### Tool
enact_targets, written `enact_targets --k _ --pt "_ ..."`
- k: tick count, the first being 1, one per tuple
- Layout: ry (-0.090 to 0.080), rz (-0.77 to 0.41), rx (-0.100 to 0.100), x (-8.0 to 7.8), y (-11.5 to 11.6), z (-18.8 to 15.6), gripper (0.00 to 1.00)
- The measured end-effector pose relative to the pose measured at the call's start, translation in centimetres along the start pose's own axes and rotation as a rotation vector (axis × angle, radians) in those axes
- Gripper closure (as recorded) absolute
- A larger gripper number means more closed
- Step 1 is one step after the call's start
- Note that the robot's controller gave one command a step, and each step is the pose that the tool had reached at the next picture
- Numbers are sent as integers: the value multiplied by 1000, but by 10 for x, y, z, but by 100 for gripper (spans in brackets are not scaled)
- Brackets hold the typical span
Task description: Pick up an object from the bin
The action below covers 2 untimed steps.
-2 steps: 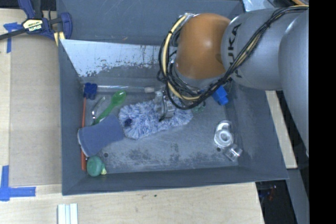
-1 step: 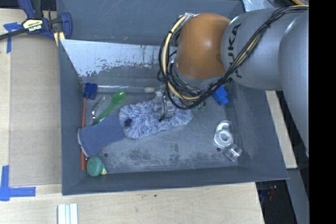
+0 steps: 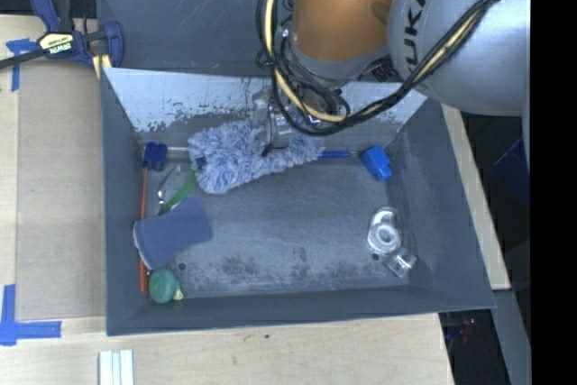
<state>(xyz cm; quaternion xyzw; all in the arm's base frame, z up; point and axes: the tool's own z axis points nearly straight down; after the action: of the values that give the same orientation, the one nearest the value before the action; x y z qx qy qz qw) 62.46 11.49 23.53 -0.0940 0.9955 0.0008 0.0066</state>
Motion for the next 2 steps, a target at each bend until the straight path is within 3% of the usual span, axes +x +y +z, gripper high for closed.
enact_targets --k 1,2 --pt "16 27 1 37 -35 6 100" --pt "-3 -189 -3 -2 -1 64 100"
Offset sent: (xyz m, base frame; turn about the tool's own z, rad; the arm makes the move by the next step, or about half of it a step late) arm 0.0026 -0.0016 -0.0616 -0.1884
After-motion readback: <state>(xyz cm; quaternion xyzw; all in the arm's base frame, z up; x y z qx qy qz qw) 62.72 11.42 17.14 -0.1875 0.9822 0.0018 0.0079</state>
